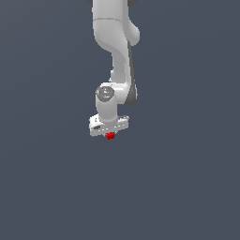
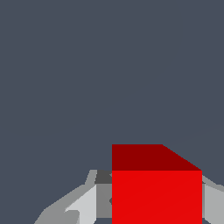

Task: Pick up the red cube and move it to a goal position.

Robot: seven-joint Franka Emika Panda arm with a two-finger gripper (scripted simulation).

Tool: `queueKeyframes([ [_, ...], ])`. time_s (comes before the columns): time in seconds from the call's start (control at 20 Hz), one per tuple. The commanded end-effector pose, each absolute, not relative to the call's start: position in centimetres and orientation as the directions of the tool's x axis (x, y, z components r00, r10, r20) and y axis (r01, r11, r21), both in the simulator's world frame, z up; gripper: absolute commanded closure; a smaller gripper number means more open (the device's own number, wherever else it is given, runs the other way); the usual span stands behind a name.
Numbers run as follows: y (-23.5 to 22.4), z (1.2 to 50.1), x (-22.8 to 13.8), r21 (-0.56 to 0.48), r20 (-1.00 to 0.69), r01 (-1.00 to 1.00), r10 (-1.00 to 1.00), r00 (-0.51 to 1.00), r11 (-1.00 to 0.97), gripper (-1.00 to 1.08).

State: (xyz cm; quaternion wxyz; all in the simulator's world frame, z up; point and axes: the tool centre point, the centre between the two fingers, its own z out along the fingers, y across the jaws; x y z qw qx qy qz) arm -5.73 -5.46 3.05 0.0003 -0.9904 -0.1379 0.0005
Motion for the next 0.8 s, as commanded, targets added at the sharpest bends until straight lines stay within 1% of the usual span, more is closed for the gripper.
queueKeyframes([
  [0.0, -5.5, 3.9, -5.7, 0.000, 0.000, 0.273, 0.273, 0.962, -0.962, 1.08],
  [0.35, -5.7, 8.4, -5.7, 0.000, 0.000, 0.274, 0.274, 0.962, -0.962, 1.08],
  [0.75, -6.0, 16.6, -5.7, 0.000, 0.000, 0.275, 0.275, 0.961, -0.961, 1.08],
])
